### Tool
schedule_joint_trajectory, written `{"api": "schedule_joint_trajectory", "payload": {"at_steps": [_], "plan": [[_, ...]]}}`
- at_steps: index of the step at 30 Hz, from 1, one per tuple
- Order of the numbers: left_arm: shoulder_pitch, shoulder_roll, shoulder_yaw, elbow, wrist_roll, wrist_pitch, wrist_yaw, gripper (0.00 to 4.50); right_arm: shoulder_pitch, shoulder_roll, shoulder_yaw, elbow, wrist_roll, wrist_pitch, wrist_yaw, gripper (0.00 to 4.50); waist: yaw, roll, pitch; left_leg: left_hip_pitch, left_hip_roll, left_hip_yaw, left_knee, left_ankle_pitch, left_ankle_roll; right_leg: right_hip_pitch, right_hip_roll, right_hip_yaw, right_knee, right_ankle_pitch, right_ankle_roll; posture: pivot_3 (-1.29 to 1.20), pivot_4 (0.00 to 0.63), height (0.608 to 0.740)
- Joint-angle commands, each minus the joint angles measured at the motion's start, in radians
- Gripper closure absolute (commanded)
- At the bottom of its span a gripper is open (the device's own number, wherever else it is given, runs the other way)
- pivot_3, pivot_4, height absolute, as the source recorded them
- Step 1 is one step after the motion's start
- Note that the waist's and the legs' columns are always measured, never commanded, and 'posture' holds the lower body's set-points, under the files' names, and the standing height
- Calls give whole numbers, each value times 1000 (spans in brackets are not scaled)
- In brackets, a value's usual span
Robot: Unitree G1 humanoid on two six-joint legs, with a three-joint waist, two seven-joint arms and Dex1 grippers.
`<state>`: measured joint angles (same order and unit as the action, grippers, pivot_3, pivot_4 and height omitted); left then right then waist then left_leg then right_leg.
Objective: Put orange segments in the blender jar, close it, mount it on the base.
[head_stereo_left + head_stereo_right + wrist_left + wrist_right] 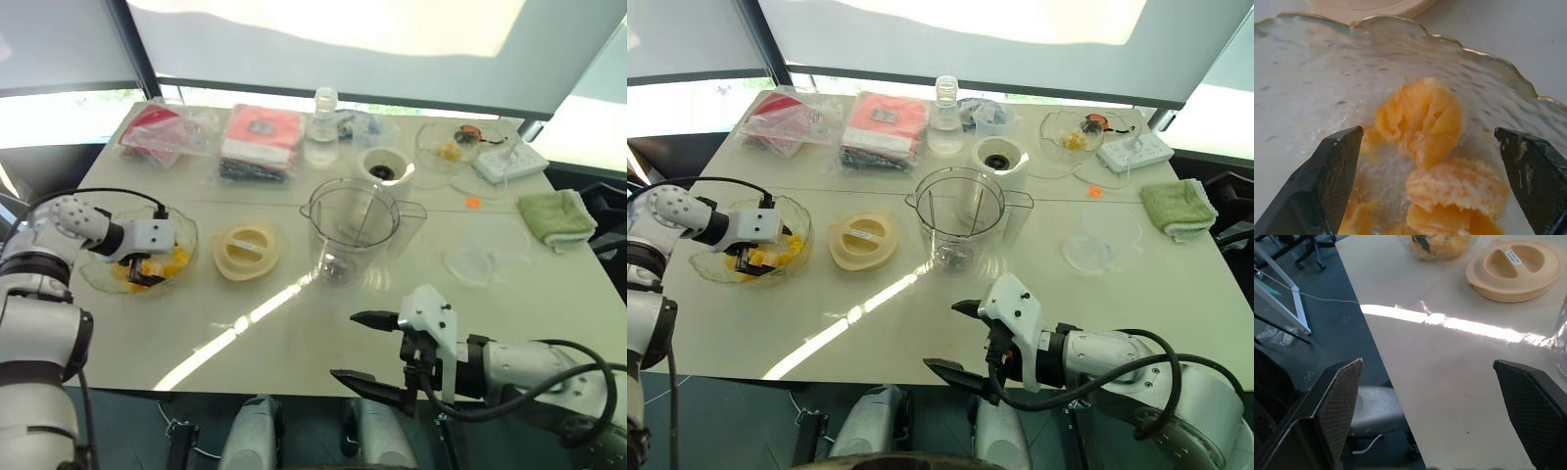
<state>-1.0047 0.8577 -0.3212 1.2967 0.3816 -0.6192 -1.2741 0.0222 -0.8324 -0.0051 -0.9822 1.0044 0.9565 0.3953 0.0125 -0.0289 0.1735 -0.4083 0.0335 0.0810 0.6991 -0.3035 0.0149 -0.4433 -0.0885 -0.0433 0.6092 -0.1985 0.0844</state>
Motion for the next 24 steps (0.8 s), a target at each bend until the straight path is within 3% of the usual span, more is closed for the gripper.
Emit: {"api": "schedule_joint_trajectory", "payload": {"at_steps": [1,12,16,22,24], "plan": [[9,2,-8,10,24,-3,36,18,-13,-26,4,-51,22,6,-8,0,0,0,0,0,0,0,0,0,0,0,0,0,0,0,0,0,150,740],[52,-4,-2,20,30,21,128,18,-23,-100,59,-65,138,-60,-124,0,0,0,0,1,0,-1,0,0,0,0,0,0,2,0,0,0,150,740],[64,-6,-10,17,40,5,165,1277,-32,-112,88,-65,167,-76,-167,0,0,0,-1,1,0,-1,0,0,0,0,0,0,3,0,0,0,150,740],[69,-14,-17,17,58,-6,241,4398,-54,-114,117,-65,193,-83,-212,0,0,0,-1,1,0,-1,0,0,0,0,0,0,3,0,0,0,150,740],[71,-15,-12,18,58,-11,258,4398,-58,-112,125,-65,197,-86,-221,0,-1,0,-1,1,0,-1,0,0,0,0,0,0,3,0,0,0,150,740]]}}
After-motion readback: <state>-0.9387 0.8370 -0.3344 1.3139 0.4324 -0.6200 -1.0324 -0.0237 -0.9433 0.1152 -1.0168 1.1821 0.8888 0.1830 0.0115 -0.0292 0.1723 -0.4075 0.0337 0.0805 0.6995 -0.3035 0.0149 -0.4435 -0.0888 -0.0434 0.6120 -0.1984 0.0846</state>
